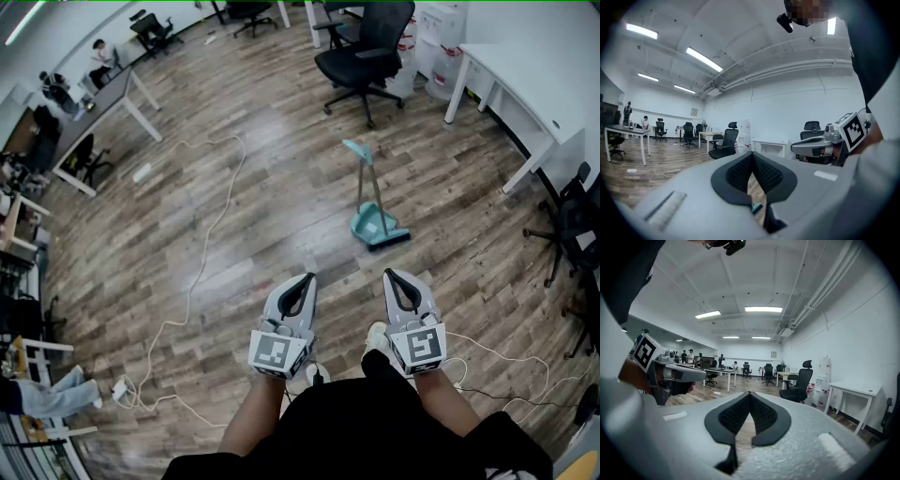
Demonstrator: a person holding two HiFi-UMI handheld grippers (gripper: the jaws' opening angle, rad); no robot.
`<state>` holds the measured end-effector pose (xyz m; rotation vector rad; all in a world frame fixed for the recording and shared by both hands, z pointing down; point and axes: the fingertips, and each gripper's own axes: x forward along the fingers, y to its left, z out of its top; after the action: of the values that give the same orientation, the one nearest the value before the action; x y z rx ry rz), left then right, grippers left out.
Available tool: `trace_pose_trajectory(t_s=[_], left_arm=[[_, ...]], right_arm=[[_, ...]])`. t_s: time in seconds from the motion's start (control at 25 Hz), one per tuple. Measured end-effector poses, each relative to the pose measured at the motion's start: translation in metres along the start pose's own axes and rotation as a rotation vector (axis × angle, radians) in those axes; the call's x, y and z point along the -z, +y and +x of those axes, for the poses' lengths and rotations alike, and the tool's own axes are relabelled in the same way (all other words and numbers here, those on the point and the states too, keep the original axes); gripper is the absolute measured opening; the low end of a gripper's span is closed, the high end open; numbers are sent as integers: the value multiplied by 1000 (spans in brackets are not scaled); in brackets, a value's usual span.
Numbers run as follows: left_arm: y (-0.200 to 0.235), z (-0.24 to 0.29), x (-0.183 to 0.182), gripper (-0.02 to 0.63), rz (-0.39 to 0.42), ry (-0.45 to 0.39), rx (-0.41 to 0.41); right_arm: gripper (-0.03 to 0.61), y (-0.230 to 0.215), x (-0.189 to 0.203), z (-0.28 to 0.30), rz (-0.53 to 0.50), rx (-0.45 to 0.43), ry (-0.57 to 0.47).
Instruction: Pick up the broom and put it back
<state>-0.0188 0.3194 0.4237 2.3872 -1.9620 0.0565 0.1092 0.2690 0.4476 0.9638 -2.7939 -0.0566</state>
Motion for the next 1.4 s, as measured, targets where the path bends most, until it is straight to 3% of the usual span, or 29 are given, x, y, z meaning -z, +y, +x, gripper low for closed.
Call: trace_pose_trajectory(t_s=[0.12, 0.28, 0.48, 0.8, 1.4], left_arm=[[-4, -1, 6, 18, -2, 69, -8], [-6, 9, 9, 18, -2, 12, 4], [-4, 30, 13, 20, -2, 35, -5], [-15, 85, 14, 20, -8, 53, -36], [0, 139, 13, 20, -19, 65, -78]], right_arm=[[2, -3, -1, -1, 2, -1, -6], [2, -15, 2, -2, -4, 16, -7], [3, -41, 5, -3, 32, 40, -22], [3, -92, 13, 22, 101, -52, -19], [3, -131, 13, 62, 22, -94, 1]])
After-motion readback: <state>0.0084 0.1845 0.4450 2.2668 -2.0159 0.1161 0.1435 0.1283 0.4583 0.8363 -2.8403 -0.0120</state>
